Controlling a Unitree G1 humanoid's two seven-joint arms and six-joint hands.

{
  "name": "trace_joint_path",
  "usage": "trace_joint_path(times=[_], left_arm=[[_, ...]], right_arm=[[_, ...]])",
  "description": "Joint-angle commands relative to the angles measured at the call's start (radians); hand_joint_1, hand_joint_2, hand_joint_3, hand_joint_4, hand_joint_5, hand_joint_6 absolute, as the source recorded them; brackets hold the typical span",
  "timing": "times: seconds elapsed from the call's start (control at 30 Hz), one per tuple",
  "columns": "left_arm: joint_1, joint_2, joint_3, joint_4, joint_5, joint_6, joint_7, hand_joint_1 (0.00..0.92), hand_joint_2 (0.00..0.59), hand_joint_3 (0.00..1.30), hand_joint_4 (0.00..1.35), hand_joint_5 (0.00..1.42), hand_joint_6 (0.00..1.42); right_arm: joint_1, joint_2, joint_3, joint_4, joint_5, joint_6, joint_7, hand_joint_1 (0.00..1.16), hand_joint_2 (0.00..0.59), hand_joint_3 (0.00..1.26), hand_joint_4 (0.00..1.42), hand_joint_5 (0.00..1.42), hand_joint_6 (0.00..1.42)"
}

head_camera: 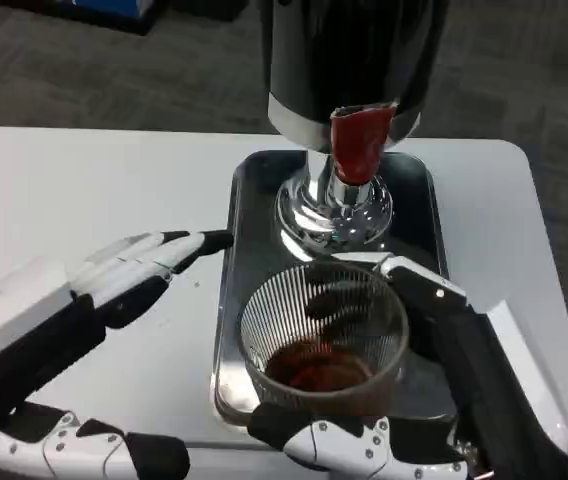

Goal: Grasp the cup under the faucet to collect the drink, then remove the cup.

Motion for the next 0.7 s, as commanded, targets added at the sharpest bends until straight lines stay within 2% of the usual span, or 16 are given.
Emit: trace_joint_path(times=[0.03, 0.7], left_arm=[[0.01, -0.006, 0.006, -0.027, 0.005, 0.014, 0.015, 0.0, 0.013, 0.03, 0.0, 0.0, 0.0], [0.011, -0.054, 0.005, -0.051, 0.04, 0.046, 0.066, 0.0, 0.024, 0.03, 0.0, 0.0, 0.0]], right_arm=[[0.035, 0.028, 0.065, -0.062, 0.007, 0.01, 0.004, 0.84, 0.157, 0.67, 0.7, 0.88, 0.89], [0.015, 0.026, 0.075, -0.064, 0.004, 0.04, 0.028, 0.84, 0.157, 0.67, 0.7, 0.88, 0.9]])
